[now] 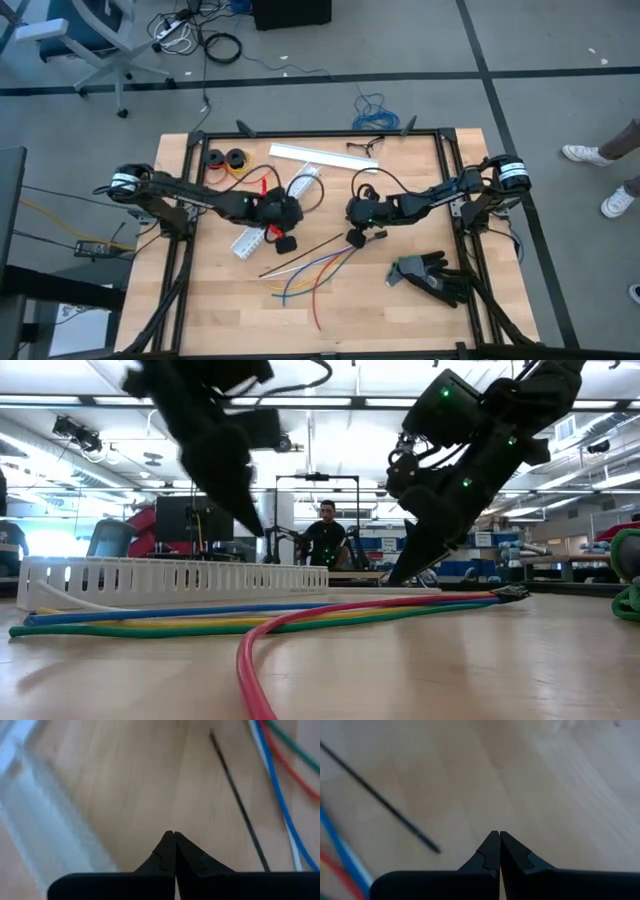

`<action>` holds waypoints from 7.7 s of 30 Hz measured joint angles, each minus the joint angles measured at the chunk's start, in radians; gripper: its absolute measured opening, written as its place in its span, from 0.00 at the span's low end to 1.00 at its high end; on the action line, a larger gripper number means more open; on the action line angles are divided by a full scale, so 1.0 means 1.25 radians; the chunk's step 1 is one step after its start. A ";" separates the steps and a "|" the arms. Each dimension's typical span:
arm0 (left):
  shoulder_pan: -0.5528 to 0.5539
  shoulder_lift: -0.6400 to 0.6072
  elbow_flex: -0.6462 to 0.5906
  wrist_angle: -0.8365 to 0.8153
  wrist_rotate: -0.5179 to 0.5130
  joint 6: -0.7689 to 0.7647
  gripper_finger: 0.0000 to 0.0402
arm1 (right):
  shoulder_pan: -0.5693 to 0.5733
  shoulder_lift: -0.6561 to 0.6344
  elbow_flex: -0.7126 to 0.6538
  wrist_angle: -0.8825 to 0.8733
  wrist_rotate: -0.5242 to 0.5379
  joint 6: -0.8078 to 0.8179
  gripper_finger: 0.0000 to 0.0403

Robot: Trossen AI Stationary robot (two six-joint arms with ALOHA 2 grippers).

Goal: Ziptie cables
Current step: Wrap the black zip tie on the cables

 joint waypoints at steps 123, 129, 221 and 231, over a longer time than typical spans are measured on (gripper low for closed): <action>-0.404 0.276 0.015 0.071 -0.379 -0.734 0.00 | 0.204 0.474 0.631 -0.202 -0.131 -0.082 0.00; -0.440 0.239 0.025 0.071 -0.422 -0.718 0.03 | 0.203 0.456 0.631 -0.269 -0.067 -0.090 0.00; -0.623 0.086 -0.116 -0.013 -0.667 -0.949 0.04 | -0.056 0.426 0.537 -0.111 -0.084 -0.021 0.16; -0.623 0.086 -0.116 -0.001 -0.668 -0.954 0.04 | -0.035 0.425 0.537 -0.117 -0.014 -0.098 0.00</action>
